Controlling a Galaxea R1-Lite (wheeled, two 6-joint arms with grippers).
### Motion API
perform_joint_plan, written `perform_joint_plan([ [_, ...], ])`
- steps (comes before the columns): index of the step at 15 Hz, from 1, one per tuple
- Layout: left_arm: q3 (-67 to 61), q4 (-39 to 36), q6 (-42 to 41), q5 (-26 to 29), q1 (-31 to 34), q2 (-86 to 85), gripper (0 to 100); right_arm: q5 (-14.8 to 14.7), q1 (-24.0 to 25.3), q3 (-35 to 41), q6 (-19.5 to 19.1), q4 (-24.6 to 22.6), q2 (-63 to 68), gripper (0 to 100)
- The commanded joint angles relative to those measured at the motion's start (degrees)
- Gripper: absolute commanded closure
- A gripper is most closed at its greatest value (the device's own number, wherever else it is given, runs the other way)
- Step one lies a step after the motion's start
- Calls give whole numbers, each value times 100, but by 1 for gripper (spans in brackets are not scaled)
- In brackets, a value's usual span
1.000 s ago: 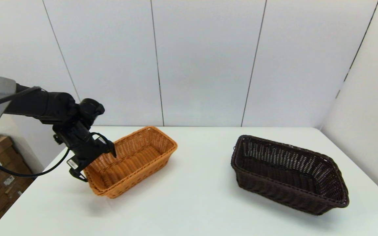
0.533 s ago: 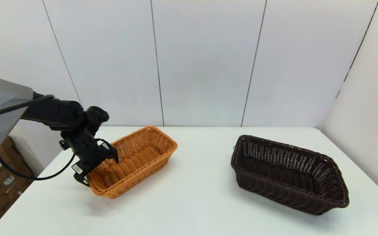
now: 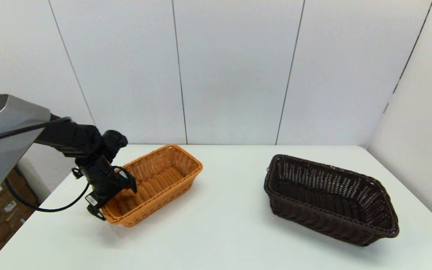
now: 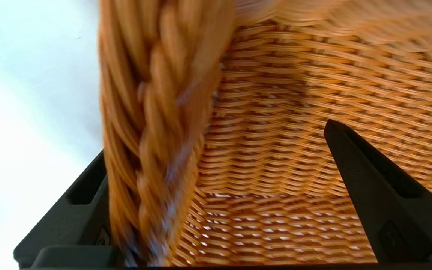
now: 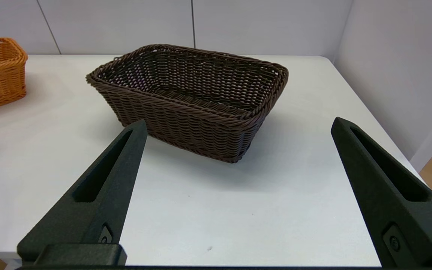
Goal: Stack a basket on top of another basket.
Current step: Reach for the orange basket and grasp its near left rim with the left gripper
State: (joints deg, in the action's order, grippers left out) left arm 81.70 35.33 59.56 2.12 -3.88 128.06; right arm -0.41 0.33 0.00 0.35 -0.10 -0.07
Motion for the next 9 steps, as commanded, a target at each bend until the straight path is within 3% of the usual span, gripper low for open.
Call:
perform_joint_plan([
  [1, -84, -70, 38, -1, 1, 61, 0, -2, 2, 0, 0, -8, -1, 0],
  [2, -84, -88, 38, 8, 1, 61, 0, -2, 2, 0, 0, 1, -1, 0],
  [3, -84, -88, 38, 8, 1, 52, 100, -2, 2, 0, 0, 1, -1, 0],
  [9, -75, -96, 29, -1, -8, 43, 100, -2, 2, 0, 0, 1, -1, 0],
])
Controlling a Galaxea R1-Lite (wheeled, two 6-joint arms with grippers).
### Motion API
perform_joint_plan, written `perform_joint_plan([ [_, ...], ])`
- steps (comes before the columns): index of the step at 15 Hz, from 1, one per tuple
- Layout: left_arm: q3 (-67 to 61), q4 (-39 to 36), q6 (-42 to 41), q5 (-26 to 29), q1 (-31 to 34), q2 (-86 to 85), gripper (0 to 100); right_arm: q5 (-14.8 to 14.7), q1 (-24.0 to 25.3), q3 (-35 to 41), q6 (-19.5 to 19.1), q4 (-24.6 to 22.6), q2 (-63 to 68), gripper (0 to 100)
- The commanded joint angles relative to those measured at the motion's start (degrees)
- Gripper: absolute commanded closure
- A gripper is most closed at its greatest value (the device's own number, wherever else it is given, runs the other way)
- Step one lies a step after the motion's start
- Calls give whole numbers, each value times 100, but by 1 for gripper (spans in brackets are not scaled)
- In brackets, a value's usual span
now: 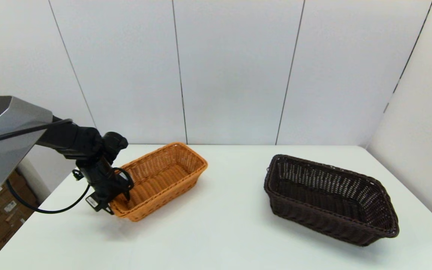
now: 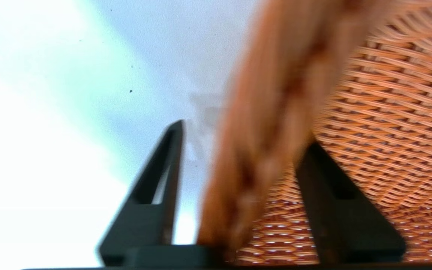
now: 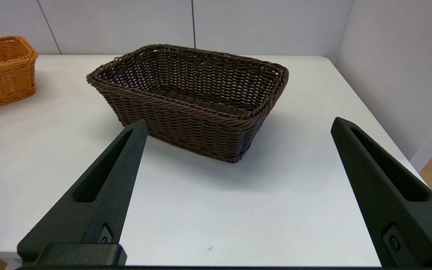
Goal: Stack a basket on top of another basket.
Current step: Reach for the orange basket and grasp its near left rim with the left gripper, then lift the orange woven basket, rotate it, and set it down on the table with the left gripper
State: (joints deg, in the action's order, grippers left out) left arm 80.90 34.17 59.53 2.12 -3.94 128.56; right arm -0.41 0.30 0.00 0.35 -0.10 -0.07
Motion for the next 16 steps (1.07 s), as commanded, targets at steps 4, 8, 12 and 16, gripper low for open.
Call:
perform_joint_plan([
  [4, 5, 11, 41, 8, 7, -15, 100, -2, 5, 0, 0, -8, 7, 0],
  [8, 23, 2, -38, 60, -2, -209, 100, -2, 5, 0, 0, 1, -1, 0],
  [12, 49, -60, -952, 544, -54, -578, 100, -2, 5, 0, 0, 1, -1, 0],
  [16, 23, -51, -1734, 1010, -503, -798, 100, -2, 5, 0, 0, 1, -1, 0],
])
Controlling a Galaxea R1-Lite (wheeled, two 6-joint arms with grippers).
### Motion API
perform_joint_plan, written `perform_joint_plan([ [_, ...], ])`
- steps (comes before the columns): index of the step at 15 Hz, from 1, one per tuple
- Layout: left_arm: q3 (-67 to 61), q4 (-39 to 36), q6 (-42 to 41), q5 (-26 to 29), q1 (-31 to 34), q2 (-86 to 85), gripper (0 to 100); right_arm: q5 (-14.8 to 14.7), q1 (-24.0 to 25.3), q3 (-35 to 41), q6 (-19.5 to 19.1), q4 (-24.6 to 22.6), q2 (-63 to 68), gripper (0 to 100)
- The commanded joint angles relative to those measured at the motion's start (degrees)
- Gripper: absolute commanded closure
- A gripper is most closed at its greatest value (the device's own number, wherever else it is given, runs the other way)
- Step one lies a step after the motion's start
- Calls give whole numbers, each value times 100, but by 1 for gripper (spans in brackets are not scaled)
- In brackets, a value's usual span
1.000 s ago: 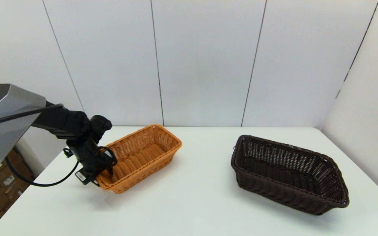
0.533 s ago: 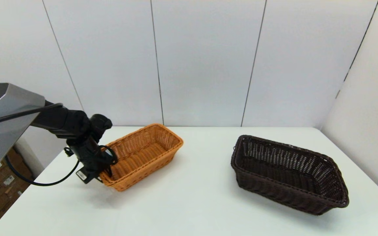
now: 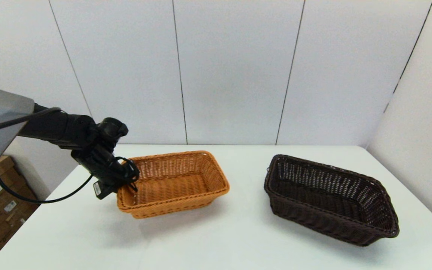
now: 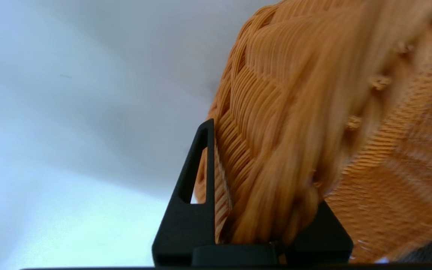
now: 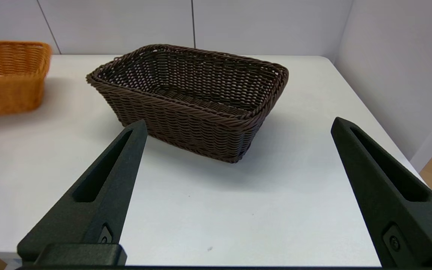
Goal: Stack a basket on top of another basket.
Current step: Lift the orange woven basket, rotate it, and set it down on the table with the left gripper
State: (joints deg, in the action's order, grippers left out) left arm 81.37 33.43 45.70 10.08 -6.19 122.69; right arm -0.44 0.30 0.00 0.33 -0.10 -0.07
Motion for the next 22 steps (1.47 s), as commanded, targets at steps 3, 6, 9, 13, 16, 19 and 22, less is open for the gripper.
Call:
perform_joint_plan([
  [3, -51, 24, -624, 714, -453, -219, 100, 0, 5, 0, 2, 1, -1, 0],
  [6, -174, 15, -976, 1013, -594, -184, 100, 0, 5, 0, 2, 1, -1, 0],
  [9, -359, 24, -1485, 1101, -585, -175, 100, 0, 5, 0, 2, 1, -1, 0],
  [13, -561, 41, -2241, 1110, -594, -201, 100, 0, 5, 0, 2, 1, -1, 0],
  [16, -552, 32, -2602, 1110, -646, -201, 100, 0, 5, 0, 2, 1, -1, 0],
  [19, -456, 15, -2812, 1110, -655, -96, 100, 0, 5, 0, 2, 1, -1, 0],
  [22, -271, -3, -2821, 1119, -699, 177, 100, 0, 5, 0, 2, 1, -1, 0],
])
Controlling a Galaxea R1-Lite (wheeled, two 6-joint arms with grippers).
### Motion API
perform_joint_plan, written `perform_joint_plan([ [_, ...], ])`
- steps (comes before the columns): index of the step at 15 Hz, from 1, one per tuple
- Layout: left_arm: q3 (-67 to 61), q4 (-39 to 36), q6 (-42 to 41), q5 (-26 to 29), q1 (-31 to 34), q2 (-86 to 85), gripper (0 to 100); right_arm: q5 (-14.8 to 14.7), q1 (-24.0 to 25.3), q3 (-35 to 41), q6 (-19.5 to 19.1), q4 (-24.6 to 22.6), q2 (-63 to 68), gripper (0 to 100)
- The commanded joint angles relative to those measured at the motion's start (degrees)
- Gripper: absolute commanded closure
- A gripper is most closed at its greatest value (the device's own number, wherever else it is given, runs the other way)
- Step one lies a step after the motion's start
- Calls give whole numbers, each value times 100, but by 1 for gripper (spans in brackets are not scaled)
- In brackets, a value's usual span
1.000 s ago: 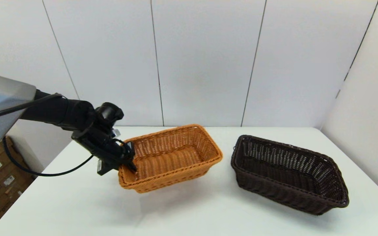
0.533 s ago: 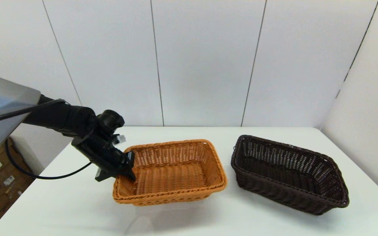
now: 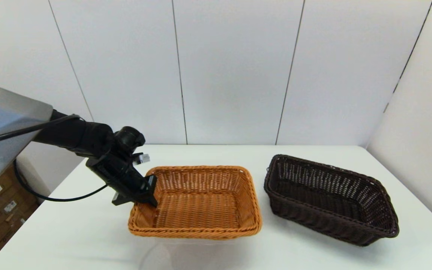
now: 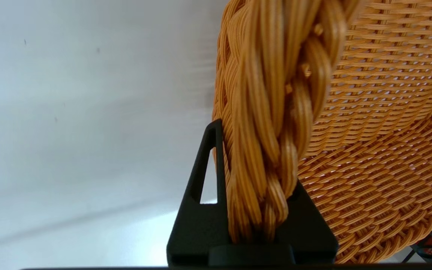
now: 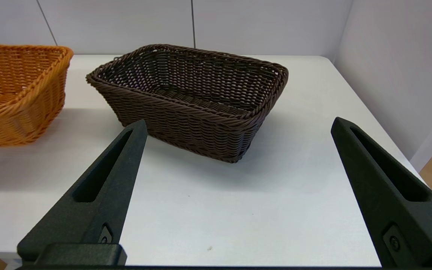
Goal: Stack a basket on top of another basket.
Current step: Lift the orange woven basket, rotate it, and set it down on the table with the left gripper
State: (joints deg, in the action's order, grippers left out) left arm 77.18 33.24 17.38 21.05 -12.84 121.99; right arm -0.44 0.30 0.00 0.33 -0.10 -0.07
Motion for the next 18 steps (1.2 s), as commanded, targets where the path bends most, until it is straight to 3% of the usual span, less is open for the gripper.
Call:
perform_joint_plan([
  [1, 227, 33, 11, 22, -52, 317, 100, 0, 5, 0, 2, 1, -1, 0],
  [18, 860, 68, 19, 153, -237, 817, 100, 0, 5, 0, 2, -8, -1, 0],
])
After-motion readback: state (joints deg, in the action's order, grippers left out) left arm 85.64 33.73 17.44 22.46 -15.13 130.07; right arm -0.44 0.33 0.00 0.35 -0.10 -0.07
